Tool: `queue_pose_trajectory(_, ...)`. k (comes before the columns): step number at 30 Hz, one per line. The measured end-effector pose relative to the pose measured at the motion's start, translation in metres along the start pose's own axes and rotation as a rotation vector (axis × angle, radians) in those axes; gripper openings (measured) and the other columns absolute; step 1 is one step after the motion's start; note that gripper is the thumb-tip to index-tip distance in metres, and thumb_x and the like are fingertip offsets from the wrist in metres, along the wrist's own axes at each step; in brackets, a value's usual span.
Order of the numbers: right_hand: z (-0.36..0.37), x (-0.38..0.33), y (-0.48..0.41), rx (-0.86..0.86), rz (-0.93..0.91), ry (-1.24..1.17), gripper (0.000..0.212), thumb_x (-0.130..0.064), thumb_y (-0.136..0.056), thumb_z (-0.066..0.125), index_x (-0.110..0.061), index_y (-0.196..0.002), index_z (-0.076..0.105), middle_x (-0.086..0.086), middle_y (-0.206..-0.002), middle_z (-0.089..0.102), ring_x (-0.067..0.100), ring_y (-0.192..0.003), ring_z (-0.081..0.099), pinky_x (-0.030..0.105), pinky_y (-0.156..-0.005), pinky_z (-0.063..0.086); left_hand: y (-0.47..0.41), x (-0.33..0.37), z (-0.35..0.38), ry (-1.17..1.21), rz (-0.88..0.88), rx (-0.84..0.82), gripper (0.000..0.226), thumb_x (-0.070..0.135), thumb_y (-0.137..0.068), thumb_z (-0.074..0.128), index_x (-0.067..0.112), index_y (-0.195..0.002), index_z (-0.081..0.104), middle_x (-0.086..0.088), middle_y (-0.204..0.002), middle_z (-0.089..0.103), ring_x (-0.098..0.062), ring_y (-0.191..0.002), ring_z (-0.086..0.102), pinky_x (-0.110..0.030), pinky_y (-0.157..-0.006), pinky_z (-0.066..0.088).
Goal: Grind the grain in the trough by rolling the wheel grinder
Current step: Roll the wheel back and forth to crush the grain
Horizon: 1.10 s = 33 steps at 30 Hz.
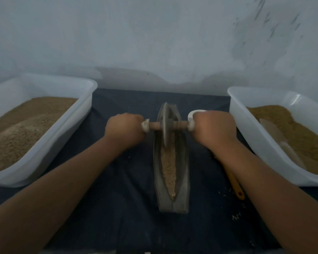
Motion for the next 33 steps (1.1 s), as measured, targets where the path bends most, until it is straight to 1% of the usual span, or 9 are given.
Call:
queue_pose_trajectory(2,0.001,0.001,-0.006,-0.062,0.026,0.000,0.027,-0.040,-0.085,0.041,-0.026,-0.064,0.049,-0.007,-0.056,0.046,0.012,-0.048,0.042,0.026,-0.046,0.033,-0.004,0.004,-0.003,0.010,0.010,-0.016,0.027,0.041,-0.092,0.055,0.026,-0.070,0.051,0.007,-0.070,0.057,-0.020,-0.063,0.057,-0.031,-0.059,0.044)
queue_pose_trajectory(6,0.004,0.009,0.059,-0.175,0.118,-0.136,0.031,-0.047,-0.092,0.052,-0.031,-0.066,0.047,-0.009,-0.059,0.049,0.009,-0.053,0.046,0.028,-0.049,0.034,0.041,0.023,-0.031,-0.160,0.171,0.097,0.026,0.044,-0.083,0.051,0.028,-0.066,0.042,0.010,-0.058,0.042,-0.011,-0.046,0.033,-0.025,-0.048,0.019)
queue_pose_trajectory(10,-0.023,0.002,0.116,-0.097,0.061,-0.214,0.039,-0.052,-0.081,0.058,-0.038,-0.059,0.029,-0.016,-0.048,0.028,-0.002,-0.041,0.027,0.021,-0.043,0.013,0.088,0.029,-0.050,-0.145,0.333,0.201,0.034,0.049,-0.064,0.061,0.032,-0.060,0.032,0.013,-0.049,0.025,-0.006,-0.040,0.015,-0.019,-0.049,0.007)
queue_pose_trajectory(15,0.006,0.008,0.058,-0.146,0.114,-0.129,0.038,-0.055,-0.095,0.043,-0.031,-0.066,0.050,-0.010,-0.057,0.051,0.010,-0.052,0.048,0.027,-0.049,0.034,0.032,0.020,-0.026,-0.175,0.161,0.089,0.028,0.047,-0.072,0.058,0.027,-0.061,0.041,0.010,-0.055,0.039,-0.012,-0.046,0.036,-0.023,-0.050,0.020)
queue_pose_trajectory(18,0.015,0.009,0.007,-0.113,0.146,-0.107,0.030,-0.041,-0.091,0.056,-0.026,-0.065,0.053,-0.008,-0.059,0.051,0.012,-0.053,0.046,0.027,-0.049,0.031,-0.018,0.014,-0.019,-0.109,0.081,-0.017,0.027,0.046,-0.076,0.058,0.025,-0.064,0.048,0.008,-0.064,0.049,-0.025,-0.064,0.059,-0.030,-0.059,0.040)
queue_pose_trajectory(24,-0.021,0.000,0.039,-0.077,0.007,-0.091,0.035,-0.039,-0.089,0.060,-0.027,-0.061,0.045,-0.008,-0.054,0.045,0.009,-0.048,0.040,0.028,-0.046,0.028,0.042,0.007,-0.009,0.006,0.040,-0.091,0.024,0.043,-0.082,0.058,0.027,-0.067,0.050,0.009,-0.066,0.054,-0.018,-0.062,0.058,-0.029,-0.056,0.041)
queue_pose_trajectory(26,-0.038,-0.006,0.079,-0.036,-0.050,-0.120,0.036,-0.048,-0.087,0.058,-0.031,-0.060,0.039,-0.010,-0.049,0.041,0.007,-0.042,0.039,0.026,-0.042,0.026,0.085,0.011,-0.025,-0.056,0.150,0.055,0.034,0.046,-0.074,0.062,0.029,-0.060,0.037,0.011,-0.054,0.041,-0.008,-0.045,0.038,-0.023,-0.046,0.025)
queue_pose_trajectory(29,-0.049,-0.006,0.116,0.004,-0.069,-0.263,0.030,-0.056,-0.080,0.047,-0.034,-0.062,0.039,-0.011,-0.048,0.038,0.010,-0.039,0.040,0.030,-0.036,0.036,0.111,0.020,-0.054,-0.111,0.265,0.179,0.056,0.048,-0.056,0.071,0.034,-0.060,0.017,0.015,-0.045,0.025,0.000,-0.040,0.010,-0.016,-0.048,0.005)
queue_pose_trajectory(33,-0.022,-0.003,0.087,0.011,-0.016,-0.172,0.029,-0.053,-0.087,0.047,-0.033,-0.066,0.041,-0.011,-0.052,0.041,0.012,-0.043,0.043,0.032,-0.042,0.044,0.067,0.013,-0.023,-0.105,0.129,0.025,0.031,0.047,-0.076,0.060,0.028,-0.061,0.040,0.011,-0.055,0.041,-0.010,-0.046,0.034,-0.024,-0.049,0.023)
Point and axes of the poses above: each hand's wrist, its own y-axis away from the middle knuckle, its own z-axis out of the palm, x = y × z, the point moved 8 cm from there along -y, towards the middle knuckle
